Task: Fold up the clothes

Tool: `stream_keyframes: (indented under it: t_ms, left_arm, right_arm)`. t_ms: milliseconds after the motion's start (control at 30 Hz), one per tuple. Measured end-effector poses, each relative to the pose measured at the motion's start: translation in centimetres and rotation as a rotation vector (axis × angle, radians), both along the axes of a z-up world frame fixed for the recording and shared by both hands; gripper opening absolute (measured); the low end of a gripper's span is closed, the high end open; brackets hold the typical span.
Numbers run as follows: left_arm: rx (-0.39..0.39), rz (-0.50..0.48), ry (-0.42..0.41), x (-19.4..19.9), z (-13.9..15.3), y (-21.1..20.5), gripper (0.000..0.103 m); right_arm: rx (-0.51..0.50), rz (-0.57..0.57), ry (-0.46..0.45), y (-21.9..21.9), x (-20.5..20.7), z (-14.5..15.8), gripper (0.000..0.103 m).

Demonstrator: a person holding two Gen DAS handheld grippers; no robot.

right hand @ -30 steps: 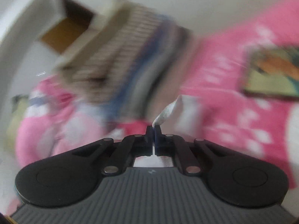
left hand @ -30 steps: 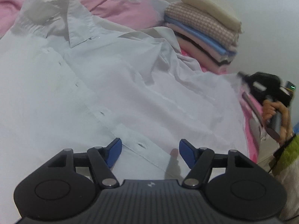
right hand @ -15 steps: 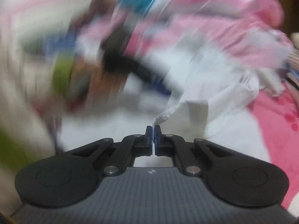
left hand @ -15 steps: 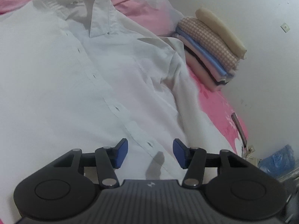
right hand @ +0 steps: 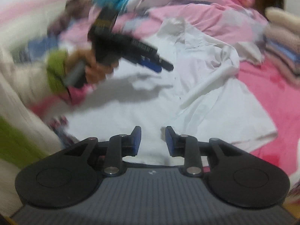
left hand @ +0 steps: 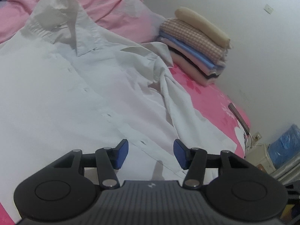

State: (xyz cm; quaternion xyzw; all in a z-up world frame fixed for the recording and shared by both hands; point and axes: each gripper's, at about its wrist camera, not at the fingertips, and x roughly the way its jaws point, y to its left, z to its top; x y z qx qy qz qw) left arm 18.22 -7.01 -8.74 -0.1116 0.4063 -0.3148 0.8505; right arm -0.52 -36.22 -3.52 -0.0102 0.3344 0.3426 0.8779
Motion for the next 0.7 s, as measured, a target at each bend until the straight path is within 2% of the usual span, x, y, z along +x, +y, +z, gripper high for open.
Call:
stream_keyframes:
  t_ms: [100,300,500,567,700]
  left_arm:
    - [0.015,-0.023,-0.014,-0.2,0.0,-0.6,0.053]
    - [0.036,-0.067,-0.041,0.6,0.9,-2.0,0.054]
    - [0.084,-0.131,-0.080,4.5,4.1,-5.3,0.072]
    - [0.120,-0.154,-0.098,6.4,4.9,-7.6,0.080]
    - [0.273,-0.181,-0.123,9.7,4.6,-13.9,0.082]
  right_arm:
    - [0.150,-0.079,0.050,-2.1,1.3,0.0,0.029]
    - [0.231,-0.279,0.140,-3.0,5.9,-2.1,0.029]
    - [0.296,-0.323,0.204,-2.4,8.2,-5.4,0.029]
    - [0.306,-0.321,0.213,-2.1,8.5,-6.2,0.029]
    - [0.264,-0.305,0.192,-1.3,8.4,-7.1,0.029]
